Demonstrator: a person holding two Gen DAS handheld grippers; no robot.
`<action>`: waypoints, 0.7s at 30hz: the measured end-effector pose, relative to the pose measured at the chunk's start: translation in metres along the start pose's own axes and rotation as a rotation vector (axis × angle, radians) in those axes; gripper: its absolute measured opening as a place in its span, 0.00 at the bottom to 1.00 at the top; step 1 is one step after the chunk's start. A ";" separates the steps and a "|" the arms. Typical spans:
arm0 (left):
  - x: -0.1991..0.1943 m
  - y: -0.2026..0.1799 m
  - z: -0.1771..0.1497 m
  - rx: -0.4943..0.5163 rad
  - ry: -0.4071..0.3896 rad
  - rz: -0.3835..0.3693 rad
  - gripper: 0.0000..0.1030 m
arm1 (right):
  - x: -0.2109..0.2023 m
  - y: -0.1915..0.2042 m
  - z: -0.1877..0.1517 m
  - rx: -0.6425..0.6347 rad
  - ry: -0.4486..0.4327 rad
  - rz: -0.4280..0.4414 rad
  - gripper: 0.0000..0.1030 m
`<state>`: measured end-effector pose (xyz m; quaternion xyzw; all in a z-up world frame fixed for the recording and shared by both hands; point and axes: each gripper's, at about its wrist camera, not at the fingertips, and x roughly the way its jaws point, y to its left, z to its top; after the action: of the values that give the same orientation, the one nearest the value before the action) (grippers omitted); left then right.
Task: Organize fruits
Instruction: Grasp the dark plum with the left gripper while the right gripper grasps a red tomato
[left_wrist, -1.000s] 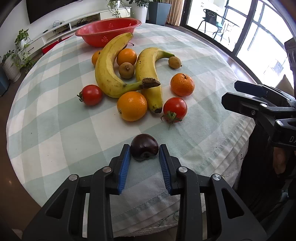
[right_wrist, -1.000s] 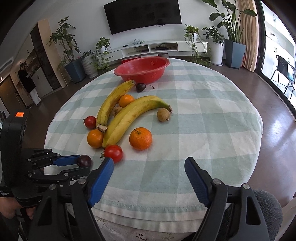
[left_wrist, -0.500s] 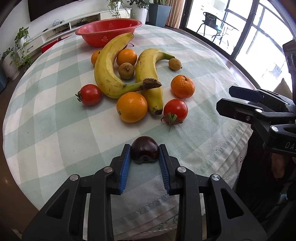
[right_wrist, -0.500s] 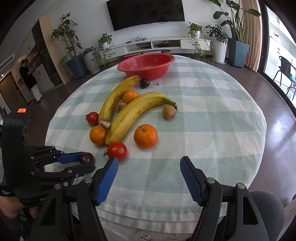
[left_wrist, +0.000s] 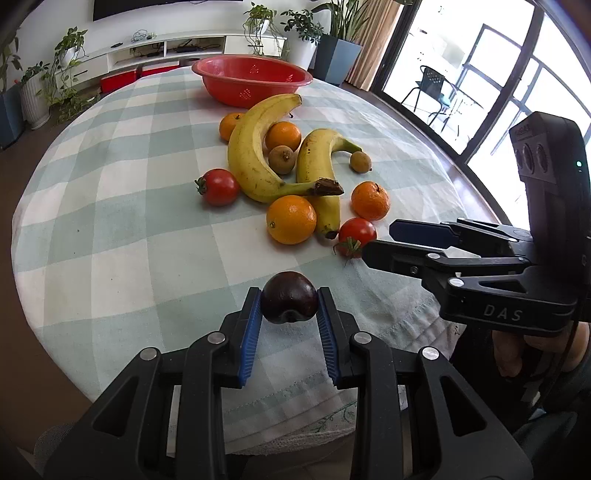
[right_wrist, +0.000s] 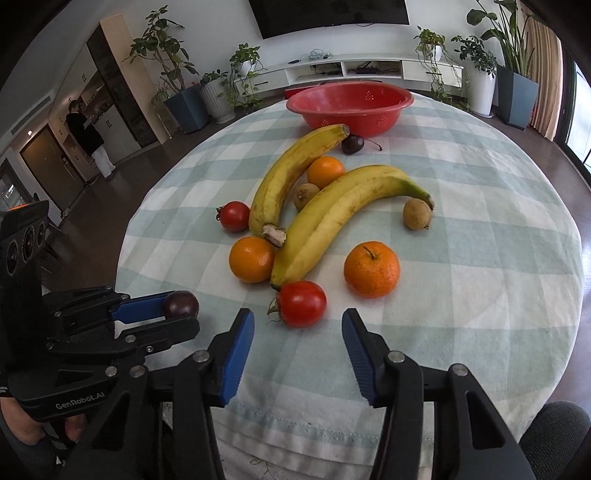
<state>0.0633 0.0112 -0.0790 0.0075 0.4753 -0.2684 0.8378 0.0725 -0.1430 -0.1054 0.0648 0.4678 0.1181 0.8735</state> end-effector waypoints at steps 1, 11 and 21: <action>-0.001 0.001 -0.001 -0.005 -0.002 -0.002 0.27 | 0.003 -0.001 0.001 0.003 0.008 -0.002 0.51; 0.003 0.005 -0.006 -0.017 -0.002 -0.019 0.27 | 0.024 -0.001 0.005 -0.005 0.038 -0.015 0.45; 0.006 0.007 -0.007 -0.022 0.002 -0.013 0.27 | 0.021 -0.004 0.003 -0.004 0.043 0.028 0.39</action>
<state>0.0636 0.0165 -0.0891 -0.0046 0.4789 -0.2688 0.8357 0.0870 -0.1413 -0.1212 0.0669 0.4852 0.1327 0.8617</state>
